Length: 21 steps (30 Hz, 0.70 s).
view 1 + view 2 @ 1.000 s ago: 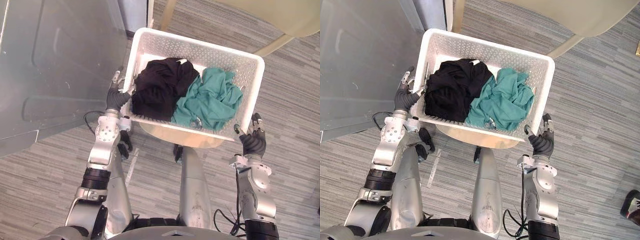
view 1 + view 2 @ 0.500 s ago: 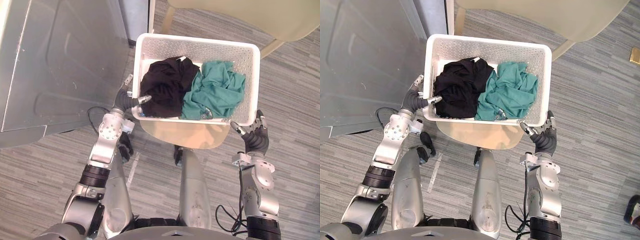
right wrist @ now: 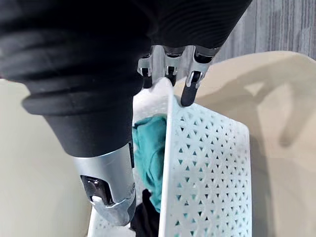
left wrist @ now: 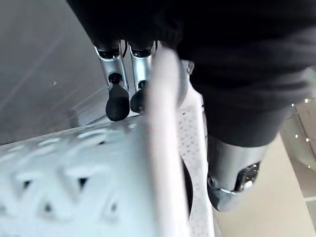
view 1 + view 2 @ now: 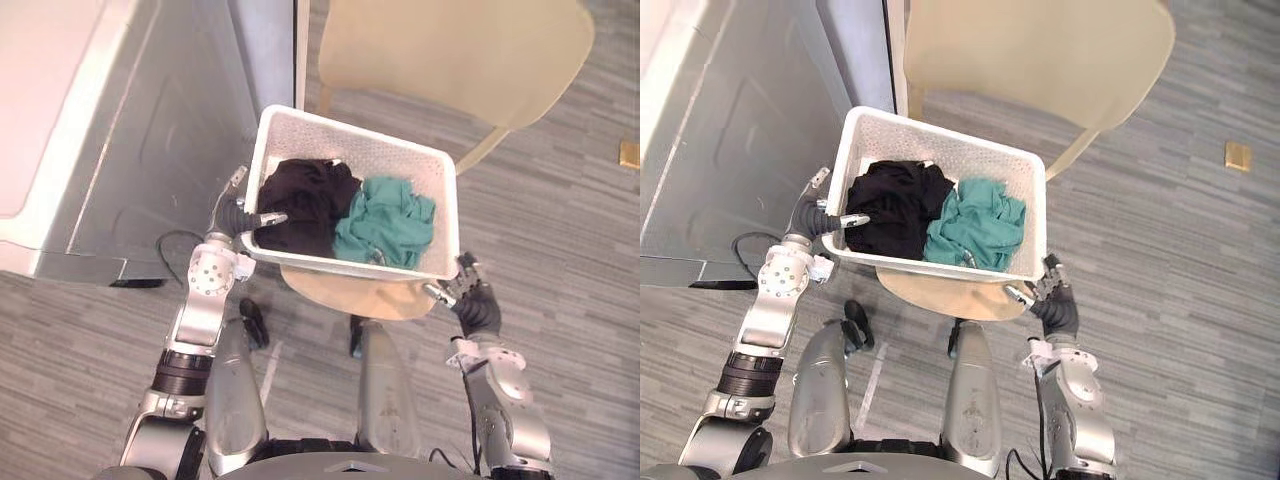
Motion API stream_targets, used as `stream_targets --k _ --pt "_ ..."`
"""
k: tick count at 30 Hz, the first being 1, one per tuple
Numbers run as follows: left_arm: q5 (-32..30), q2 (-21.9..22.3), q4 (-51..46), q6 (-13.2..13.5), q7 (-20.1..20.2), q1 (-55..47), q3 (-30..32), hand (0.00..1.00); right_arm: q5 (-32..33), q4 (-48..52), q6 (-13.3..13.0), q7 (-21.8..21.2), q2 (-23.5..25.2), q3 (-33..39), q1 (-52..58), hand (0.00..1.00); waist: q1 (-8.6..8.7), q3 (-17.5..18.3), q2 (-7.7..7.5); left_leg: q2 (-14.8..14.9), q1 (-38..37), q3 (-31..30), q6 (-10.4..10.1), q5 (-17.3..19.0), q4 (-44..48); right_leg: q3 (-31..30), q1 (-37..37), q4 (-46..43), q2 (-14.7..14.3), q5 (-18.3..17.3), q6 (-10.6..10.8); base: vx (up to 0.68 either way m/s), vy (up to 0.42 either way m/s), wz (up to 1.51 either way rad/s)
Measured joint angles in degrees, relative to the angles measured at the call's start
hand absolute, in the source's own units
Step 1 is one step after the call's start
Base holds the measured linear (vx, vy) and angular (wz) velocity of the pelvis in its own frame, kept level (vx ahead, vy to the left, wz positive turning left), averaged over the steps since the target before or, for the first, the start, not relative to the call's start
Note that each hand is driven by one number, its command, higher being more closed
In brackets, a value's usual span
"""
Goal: Pick up the laundry basket with both hands and put the clothes into the washing machine.
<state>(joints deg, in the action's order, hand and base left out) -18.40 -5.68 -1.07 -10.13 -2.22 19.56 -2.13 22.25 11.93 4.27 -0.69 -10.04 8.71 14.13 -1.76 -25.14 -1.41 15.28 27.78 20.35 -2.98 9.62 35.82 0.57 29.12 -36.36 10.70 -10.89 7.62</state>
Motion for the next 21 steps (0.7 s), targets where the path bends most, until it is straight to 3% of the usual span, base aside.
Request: stream_targets --k 4,9,15,21 --pt "0.4 0.3 -0.3 0.0 -3.8 0.0 2.1 0.00 0.1 3.4 -0.6 -0.8 0.0 -1.0 1.1 0.00 0.14 2.2 0.08 0.0 -1.0 -0.1 -0.3 -0.8 -1.5 0.4 -1.1 1.3 -0.3 0.4 -0.2 0.01 -0.014 0.00" --pt "3.5 4.1 -0.5 0.2 -3.9 0.0 1.7 0.00 0.0 3.4 -0.9 -1.8 0.8 -3.9 1.3 0.00 0.17 2.8 0.05 -0.6 -0.6 -1.0 0.0 -2.0 -2.8 1.3 -1.3 2.2 0.1 1.1 -0.2 0.01 -0.007 0.09" --pt "4.7 4.0 -0.8 3.1 -3.4 0.3 0.0 0.00 0.1 3.5 -1.0 -1.7 1.2 -4.2 1.1 0.00 -0.22 2.7 0.02 -0.8 2.4 -1.8 -0.3 -2.6 -2.9 2.1 1.1 1.5 0.3 1.0 -0.4 0.00 -0.018 0.11" --pt "2.9 4.0 2.5 2.5 -1.8 2.7 -1.6 0.00 0.1 5.6 -2.2 -1.2 1.2 -4.1 0.3 0.00 0.42 2.6 -0.06 0.0 4.2 -1.8 0.3 -2.5 -1.0 1.8 2.7 0.7 -0.2 1.1 -0.5 0.02 -0.007 -0.03"
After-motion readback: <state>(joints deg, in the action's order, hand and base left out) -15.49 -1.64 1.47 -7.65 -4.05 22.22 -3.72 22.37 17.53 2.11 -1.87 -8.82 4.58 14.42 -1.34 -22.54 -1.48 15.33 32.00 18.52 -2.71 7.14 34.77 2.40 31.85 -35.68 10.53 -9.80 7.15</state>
